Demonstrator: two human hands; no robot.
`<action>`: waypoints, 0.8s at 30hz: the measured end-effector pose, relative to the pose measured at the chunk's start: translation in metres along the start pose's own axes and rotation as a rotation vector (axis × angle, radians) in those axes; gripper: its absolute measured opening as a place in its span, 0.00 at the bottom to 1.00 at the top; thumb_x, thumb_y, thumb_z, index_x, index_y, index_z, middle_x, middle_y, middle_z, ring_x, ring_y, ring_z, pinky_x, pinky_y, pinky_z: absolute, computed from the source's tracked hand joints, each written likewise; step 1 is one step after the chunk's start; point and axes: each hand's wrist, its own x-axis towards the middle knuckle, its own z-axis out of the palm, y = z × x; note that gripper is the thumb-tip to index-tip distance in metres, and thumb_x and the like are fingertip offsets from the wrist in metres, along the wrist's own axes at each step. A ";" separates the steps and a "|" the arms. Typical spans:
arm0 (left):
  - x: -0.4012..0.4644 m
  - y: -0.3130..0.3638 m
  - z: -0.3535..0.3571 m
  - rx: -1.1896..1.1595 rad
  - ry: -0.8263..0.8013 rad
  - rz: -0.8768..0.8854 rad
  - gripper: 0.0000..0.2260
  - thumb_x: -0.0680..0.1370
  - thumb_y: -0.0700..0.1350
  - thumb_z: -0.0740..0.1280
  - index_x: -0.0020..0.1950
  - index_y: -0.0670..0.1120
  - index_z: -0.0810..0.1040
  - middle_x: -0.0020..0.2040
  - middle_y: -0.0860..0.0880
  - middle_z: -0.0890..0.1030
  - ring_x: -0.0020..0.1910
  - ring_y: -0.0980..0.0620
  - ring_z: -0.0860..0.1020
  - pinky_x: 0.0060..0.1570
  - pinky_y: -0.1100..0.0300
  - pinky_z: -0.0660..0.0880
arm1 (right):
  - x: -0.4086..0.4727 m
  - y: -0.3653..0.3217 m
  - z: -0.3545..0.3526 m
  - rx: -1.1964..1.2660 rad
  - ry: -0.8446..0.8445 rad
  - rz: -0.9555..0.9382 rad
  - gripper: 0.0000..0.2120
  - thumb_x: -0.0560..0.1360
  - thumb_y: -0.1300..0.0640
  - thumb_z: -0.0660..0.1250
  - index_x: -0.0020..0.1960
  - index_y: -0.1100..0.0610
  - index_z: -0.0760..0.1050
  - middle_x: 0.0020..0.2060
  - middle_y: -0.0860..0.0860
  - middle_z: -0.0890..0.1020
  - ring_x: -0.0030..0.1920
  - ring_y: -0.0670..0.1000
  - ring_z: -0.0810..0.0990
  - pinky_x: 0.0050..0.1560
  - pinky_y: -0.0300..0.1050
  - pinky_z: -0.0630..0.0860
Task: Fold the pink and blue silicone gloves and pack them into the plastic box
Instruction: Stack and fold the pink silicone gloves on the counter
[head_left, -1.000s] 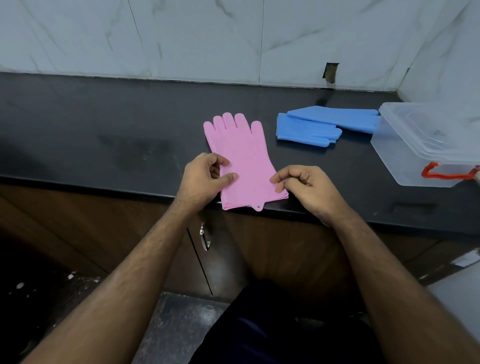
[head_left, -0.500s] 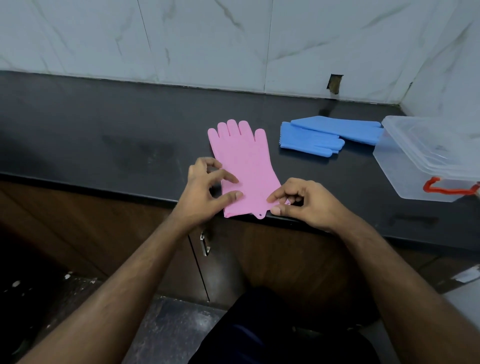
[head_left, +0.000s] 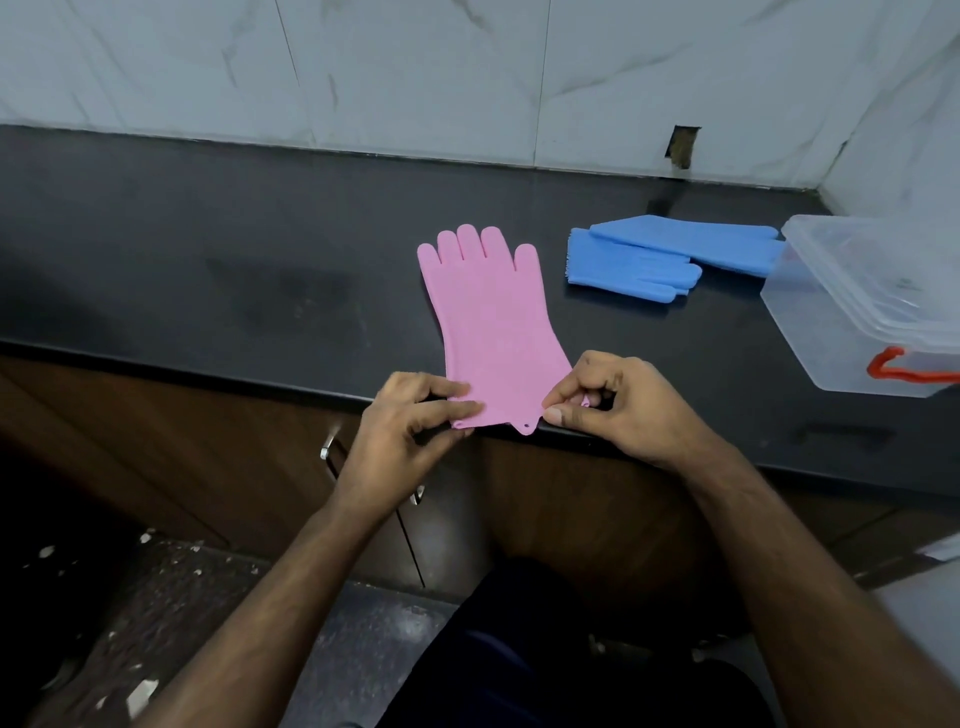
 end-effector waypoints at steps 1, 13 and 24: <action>-0.002 0.000 0.001 0.001 0.040 0.010 0.10 0.75 0.40 0.78 0.56 0.46 0.88 0.57 0.51 0.86 0.59 0.48 0.81 0.61 0.48 0.77 | -0.001 0.000 0.000 0.008 0.005 0.000 0.05 0.71 0.55 0.80 0.46 0.48 0.87 0.39 0.47 0.81 0.37 0.42 0.74 0.41 0.34 0.73; -0.008 0.001 0.009 0.051 0.102 0.021 0.08 0.80 0.42 0.72 0.57 0.44 0.86 0.57 0.51 0.86 0.69 0.50 0.78 0.72 0.37 0.69 | -0.002 -0.003 0.003 -0.045 0.006 0.060 0.24 0.62 0.39 0.79 0.57 0.44 0.83 0.36 0.43 0.77 0.35 0.40 0.72 0.39 0.32 0.71; 0.028 0.030 0.008 -0.142 0.139 0.052 0.03 0.84 0.44 0.64 0.54 0.47 0.77 0.56 0.49 0.83 0.71 0.53 0.75 0.78 0.56 0.61 | -0.006 -0.007 -0.001 -0.066 0.095 0.034 0.06 0.70 0.45 0.78 0.47 0.40 0.85 0.50 0.41 0.80 0.55 0.45 0.76 0.49 0.42 0.75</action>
